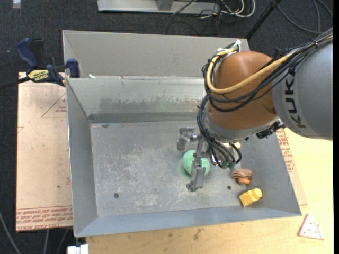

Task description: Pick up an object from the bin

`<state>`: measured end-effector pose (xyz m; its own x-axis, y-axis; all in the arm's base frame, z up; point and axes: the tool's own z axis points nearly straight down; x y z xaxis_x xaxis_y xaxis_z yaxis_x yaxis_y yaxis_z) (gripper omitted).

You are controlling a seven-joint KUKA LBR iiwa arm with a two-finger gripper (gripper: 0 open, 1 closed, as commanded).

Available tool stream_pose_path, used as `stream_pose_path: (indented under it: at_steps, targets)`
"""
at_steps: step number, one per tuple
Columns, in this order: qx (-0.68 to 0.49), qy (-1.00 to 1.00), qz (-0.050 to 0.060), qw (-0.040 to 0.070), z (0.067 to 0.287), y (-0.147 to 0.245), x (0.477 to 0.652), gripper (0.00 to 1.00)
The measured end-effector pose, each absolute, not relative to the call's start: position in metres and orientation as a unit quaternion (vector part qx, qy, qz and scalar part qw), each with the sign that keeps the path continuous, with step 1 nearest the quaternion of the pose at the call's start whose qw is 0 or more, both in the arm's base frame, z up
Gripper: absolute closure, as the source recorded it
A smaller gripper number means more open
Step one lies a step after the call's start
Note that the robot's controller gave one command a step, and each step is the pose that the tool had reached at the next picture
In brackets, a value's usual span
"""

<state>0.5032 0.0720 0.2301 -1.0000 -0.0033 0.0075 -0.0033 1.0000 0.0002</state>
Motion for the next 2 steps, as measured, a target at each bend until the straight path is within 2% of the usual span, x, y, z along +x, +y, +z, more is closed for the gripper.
stream_pose_path:
  at_steps: [2]
  targets:
    - [0.005,-1.0,-0.002,-0.002,0.231,0.0682,0.5093,0.0]
